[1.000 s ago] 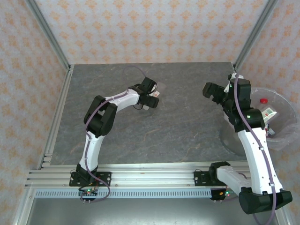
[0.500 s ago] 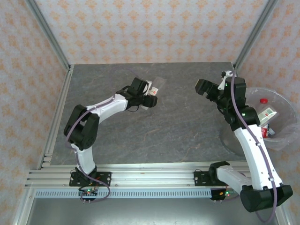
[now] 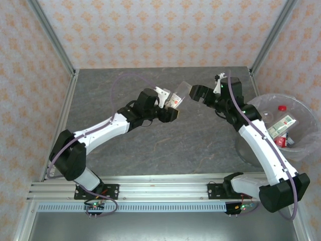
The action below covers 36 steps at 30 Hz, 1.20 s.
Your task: Put the plastic bottles in the bin
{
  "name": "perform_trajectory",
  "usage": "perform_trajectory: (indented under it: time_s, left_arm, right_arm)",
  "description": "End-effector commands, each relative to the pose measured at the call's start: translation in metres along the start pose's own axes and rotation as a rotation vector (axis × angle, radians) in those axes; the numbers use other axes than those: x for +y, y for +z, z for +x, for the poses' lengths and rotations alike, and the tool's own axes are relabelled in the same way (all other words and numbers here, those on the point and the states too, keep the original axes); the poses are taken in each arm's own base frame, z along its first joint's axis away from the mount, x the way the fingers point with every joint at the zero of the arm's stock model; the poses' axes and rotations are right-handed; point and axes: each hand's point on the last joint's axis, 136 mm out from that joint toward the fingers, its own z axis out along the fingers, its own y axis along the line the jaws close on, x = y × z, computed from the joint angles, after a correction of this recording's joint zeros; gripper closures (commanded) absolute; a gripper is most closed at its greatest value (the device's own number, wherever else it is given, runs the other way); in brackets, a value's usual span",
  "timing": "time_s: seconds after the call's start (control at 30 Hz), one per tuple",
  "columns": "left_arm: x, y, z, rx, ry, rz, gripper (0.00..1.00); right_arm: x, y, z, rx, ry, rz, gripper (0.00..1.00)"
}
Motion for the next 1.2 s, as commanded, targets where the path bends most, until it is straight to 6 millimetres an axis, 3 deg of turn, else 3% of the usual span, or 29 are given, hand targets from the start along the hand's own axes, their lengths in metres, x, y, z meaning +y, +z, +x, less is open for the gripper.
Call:
perform_trajectory:
  time_s: [0.0, 0.2, 0.5, 0.9, 1.0, 1.13, 1.17]
  left_arm:
    - [-0.026, -0.017, -0.026, -0.098, 0.059, 0.095, 1.00]
    - [-0.049, -0.027, -0.027, -0.105, 0.109, 0.163, 1.00]
    - [-0.057, -0.031, -0.030, -0.132, 0.118, 0.181, 1.00]
    - [-0.050, -0.025, -0.031, -0.117, 0.103, 0.133, 1.00]
    - [-0.048, -0.023, -0.031, -0.110, 0.100, 0.125, 0.99]
    - [-0.047, -0.021, -0.031, -0.101, 0.093, 0.118, 0.97]
    - [-0.046, -0.021, -0.030, -0.098, 0.091, 0.114, 0.97]
  right_arm:
    - [0.039, -0.002, -0.013, -0.033, 0.035, -0.196, 0.01]
    - [0.064, 0.003, -0.007, 0.001, 0.033, -0.305, 0.00]
    - [0.045, 0.030, 0.007, 0.054, 0.071, -0.212, 0.23]
    - [0.032, 0.037, 0.017, 0.103, 0.082, -0.142, 0.52]
    - [0.031, 0.038, 0.018, 0.111, 0.087, -0.132, 0.65]
    - [0.031, 0.037, 0.015, 0.104, 0.086, -0.128, 1.00]
    - [0.031, 0.037, 0.015, 0.100, 0.082, -0.127, 1.00]
